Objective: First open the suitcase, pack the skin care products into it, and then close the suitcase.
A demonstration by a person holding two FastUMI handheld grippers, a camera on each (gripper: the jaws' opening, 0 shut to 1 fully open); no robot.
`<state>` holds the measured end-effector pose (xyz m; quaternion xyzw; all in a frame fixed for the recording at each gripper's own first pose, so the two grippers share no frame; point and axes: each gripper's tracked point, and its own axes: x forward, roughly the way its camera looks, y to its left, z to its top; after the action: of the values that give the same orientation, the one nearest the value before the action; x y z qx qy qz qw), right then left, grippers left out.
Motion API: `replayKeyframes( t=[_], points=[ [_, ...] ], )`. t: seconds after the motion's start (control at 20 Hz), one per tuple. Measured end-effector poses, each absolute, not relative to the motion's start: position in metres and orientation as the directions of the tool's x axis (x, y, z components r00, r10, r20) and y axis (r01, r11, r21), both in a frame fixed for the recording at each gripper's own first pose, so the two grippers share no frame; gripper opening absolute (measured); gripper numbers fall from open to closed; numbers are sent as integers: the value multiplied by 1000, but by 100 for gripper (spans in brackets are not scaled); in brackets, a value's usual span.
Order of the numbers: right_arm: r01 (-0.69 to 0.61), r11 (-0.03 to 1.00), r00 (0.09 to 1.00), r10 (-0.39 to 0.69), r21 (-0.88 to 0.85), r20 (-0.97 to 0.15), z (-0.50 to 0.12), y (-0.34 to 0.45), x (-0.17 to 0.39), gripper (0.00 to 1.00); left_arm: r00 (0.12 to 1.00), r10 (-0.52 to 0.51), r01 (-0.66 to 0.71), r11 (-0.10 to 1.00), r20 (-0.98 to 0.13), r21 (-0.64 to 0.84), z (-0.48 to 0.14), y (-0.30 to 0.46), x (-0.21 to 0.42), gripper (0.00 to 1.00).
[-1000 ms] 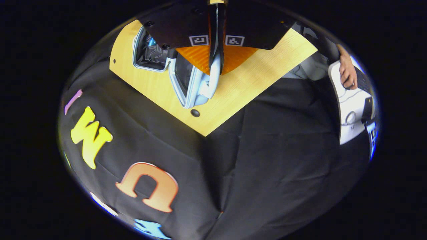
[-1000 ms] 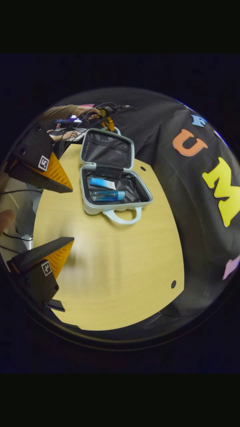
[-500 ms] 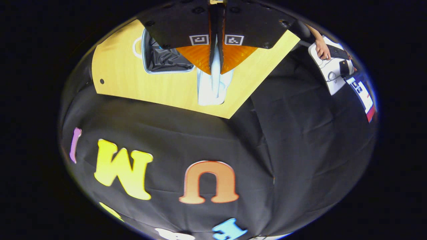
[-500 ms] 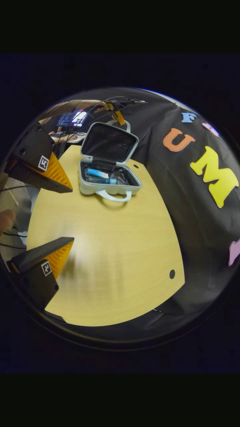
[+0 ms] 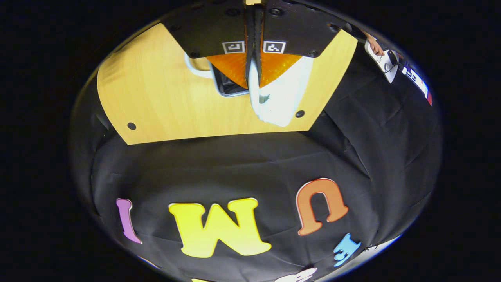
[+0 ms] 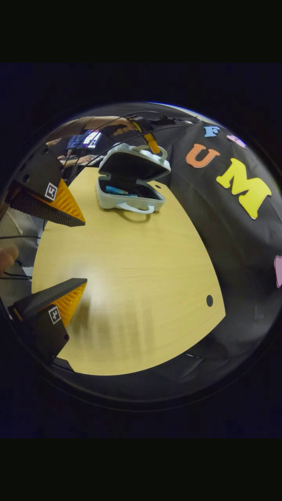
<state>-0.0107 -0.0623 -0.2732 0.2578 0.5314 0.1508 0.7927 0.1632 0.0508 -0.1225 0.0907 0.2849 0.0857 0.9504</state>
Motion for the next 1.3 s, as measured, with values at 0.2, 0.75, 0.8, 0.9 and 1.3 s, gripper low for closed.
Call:
replayKeyframes(
  t=[0.2, 0.75, 0.8, 0.9, 1.3],
  points=[
    [54, 828, 390, 497, 558, -775, -283, -74, -19, 78, 802, 180, -37, 967, -569, 252, -167, 10, 165, 3],
    [80, 845, 385, 463, 528, -799, -293, -71, -29, 79, 753, 137, 89, 948, -643, 306, -257, -35, 155, 3],
    [77, 850, 390, 456, 522, -800, -291, -70, -29, 78, 752, 131, 94, 948, -646, 302, -263, -37, 157, 3],
    [73, 858, 405, 440, 508, -802, -282, -68, -29, 78, 747, 142, 93, 945, -650, 313, -269, -39, 157, 3],
    [50, 907, 567, 318, 418, -760, -220, -62, 2, 78, 789, -16, 145, 976, -614, 161, -239, -57, 138, 22]
  ],
)
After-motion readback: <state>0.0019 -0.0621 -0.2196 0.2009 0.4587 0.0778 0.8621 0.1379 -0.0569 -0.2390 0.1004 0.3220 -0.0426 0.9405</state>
